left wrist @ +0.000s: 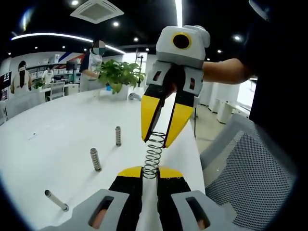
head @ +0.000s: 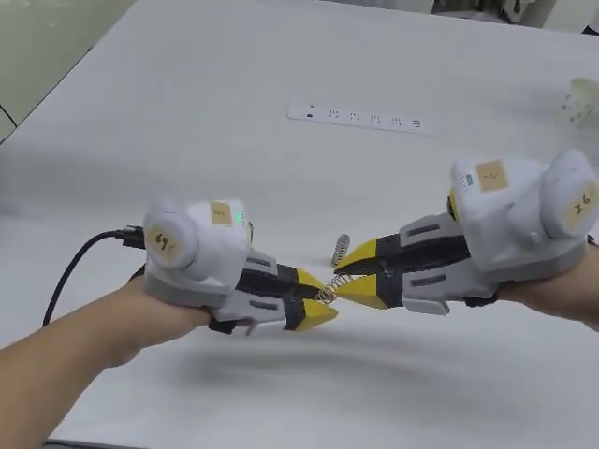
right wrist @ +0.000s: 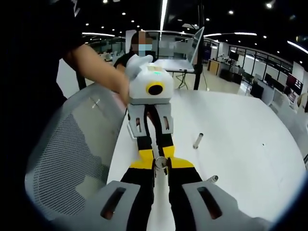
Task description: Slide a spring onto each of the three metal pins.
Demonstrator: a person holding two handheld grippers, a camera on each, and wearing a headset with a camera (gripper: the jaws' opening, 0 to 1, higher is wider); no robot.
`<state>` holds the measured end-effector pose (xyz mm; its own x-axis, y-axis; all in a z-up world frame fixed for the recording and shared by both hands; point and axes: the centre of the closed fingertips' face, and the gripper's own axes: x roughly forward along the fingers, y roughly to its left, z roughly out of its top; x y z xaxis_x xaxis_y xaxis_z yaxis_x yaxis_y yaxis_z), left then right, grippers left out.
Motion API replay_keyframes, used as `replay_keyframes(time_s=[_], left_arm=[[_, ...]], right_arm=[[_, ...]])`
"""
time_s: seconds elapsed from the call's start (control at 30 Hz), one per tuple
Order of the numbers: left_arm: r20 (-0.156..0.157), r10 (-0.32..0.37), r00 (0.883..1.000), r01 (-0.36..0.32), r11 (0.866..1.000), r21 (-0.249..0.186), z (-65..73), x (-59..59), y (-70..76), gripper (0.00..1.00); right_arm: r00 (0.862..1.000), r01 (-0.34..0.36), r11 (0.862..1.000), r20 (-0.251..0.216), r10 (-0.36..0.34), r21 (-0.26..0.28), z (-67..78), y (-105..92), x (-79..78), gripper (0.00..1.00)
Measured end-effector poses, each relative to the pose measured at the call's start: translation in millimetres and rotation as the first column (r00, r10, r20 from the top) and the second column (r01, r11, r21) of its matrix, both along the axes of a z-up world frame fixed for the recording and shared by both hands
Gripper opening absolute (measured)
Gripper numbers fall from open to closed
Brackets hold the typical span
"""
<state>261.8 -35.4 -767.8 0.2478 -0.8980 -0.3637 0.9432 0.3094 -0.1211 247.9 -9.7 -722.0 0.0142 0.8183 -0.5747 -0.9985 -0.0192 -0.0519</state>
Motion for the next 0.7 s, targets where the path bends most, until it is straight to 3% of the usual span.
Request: replay_keyframes(time_s=[0.3,0.7], left_arm=[[-0.002,-0.007,1.000,0.007,1.000,0.002,1.0,-4.6,-3.2,0.02],[-0.015,-0.008,1.000,0.008,1.000,0.014,-1.9,-6.9,-2.8,0.02]], right_arm=[[0.999,-0.030,0.999,0.026,0.029,0.031,1.4,9.8,-3.5,0.07],[0.998,-0.030,0.999,0.053,0.029,0.026,-2.6,10.0,-5.7,0.07]])
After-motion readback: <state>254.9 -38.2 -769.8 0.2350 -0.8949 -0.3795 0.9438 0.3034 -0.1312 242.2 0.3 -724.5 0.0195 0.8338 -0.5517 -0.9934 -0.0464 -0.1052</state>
